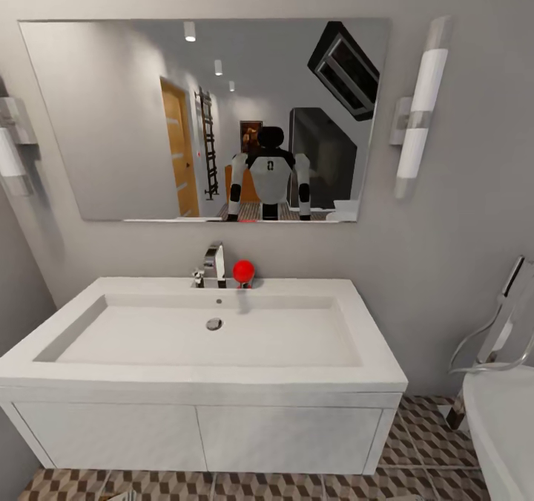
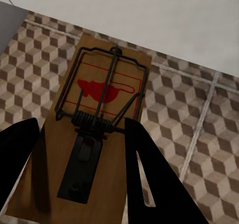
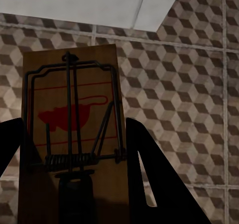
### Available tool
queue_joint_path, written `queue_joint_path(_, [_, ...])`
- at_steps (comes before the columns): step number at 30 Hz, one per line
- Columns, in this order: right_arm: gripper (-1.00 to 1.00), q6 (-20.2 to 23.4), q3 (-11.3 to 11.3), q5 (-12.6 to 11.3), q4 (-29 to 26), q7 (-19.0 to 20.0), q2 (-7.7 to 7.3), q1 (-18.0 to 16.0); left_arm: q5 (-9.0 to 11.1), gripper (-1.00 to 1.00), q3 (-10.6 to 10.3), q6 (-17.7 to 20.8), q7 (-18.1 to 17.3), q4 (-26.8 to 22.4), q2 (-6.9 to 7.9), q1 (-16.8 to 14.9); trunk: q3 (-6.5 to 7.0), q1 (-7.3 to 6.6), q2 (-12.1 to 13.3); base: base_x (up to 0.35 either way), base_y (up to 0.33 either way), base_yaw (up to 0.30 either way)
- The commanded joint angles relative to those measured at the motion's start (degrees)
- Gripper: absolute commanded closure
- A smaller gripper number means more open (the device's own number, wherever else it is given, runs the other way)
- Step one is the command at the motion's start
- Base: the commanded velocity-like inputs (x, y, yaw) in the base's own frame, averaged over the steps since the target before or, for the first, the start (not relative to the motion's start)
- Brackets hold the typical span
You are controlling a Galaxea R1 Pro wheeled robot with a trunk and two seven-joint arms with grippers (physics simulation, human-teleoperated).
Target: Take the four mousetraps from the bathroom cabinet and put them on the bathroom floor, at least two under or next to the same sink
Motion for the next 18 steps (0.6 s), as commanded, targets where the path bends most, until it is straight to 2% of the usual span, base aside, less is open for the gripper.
queue_joint_path(1, [1.0, -0.42, 0.14, 0.18, 0.25, -0.02, -0.01, -0.11, 0.31, 1.0, -0.5, -0.11, 0.29, 0.0, 0.0, -0.03, -0.25, 0.23, -0.46, 0.0, 0.0, 0.0])
queue_joint_path(3, [1.0, -0.41, 0.14, 0.18, 0.25, -0.05, -0.01, -0.11, 0.31, 1.0, -0.51, -0.11, 1.0, 0.0, 0.0, -0.03, -0.61, 0.67, -1.26, 0.0, 0.0, 0.0])
queue_joint_path(9, [1.0, -0.42, 0.14, 0.18, 0.25, -0.08, -0.01, -0.11, 0.36, 1.0, -0.59, -0.17, 6.21, 0.0, -0.22, -0.03, -1.69, 1.98, -3.67, 0.0, 0.0, 0.0])
queue_joint_path(18, [1.0, -0.43, 0.14, 0.22, 0.25, -0.11, -0.01, -0.11, 0.39, 1.0, -0.6, -0.46, 7.12, 0.0, -0.35, -0.03, -3.3, 3.96, -7.28, 0.0, 0.0, 0.0])
